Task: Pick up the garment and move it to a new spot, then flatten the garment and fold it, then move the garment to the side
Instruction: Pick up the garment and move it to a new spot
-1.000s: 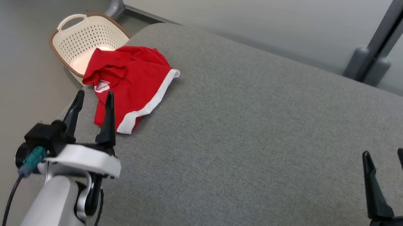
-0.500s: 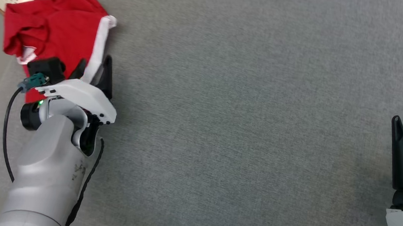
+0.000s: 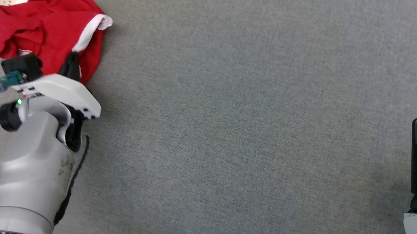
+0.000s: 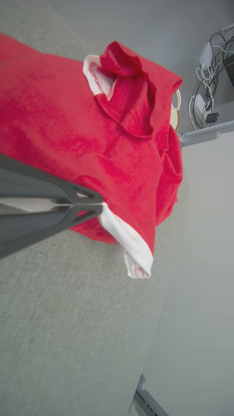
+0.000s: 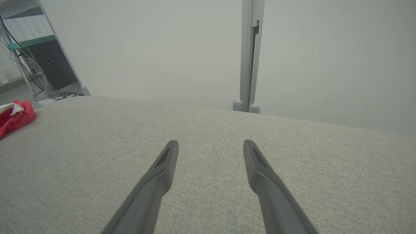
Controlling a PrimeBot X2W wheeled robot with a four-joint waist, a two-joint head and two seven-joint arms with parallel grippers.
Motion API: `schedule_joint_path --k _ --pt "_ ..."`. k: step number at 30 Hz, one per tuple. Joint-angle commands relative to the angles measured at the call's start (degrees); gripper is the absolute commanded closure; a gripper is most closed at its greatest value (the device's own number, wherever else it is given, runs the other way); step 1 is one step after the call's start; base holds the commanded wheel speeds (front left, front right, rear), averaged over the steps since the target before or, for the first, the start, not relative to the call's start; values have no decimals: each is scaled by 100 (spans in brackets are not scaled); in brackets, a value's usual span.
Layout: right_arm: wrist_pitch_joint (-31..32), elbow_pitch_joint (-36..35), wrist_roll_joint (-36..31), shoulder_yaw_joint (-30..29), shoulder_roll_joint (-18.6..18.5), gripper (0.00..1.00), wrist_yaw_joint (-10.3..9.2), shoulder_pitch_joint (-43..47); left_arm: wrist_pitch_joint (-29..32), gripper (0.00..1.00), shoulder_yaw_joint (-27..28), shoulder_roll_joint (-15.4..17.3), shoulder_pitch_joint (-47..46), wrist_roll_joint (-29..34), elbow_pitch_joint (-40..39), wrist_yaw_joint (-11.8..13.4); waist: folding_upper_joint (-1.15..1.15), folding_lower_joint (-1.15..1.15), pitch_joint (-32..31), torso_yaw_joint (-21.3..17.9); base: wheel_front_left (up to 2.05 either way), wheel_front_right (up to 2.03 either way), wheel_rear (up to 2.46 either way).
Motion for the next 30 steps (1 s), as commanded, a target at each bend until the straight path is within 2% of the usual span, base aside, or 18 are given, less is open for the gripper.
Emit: schedule_joint_path --k 1,7,13,17,24,30 --pt "-68 49 23 -19 36 0 -1 97 -30 100 66 112 94 78 -274 76 0 0 -255 70 0 0 0" --pt "-194 246 49 -58 278 0 -1 425 -31 100 370 151 886 611 -1968 290 0 0 -1063 229 0 0 0" --pt "-316 445 91 102 511 0 -1 725 -32 100 382 155 2007 1079 -3382 221 0 0 -1847 223 0 0 0" --pt "-388 536 119 214 653 0 -1 908 -31 100 312 124 2925 1250 -4395 352 0 0 -2229 188 0 0 0" --pt "-454 576 134 200 816 0 -1 1129 495 100 -16 93 4173 1407 -6231 535 0 0 -2484 187 0 0 0" --pt "-433 476 116 225 840 0 -1 1035 785 100 -198 86 4425 1412 -7017 505 0 0 -2395 51 0 0 0"
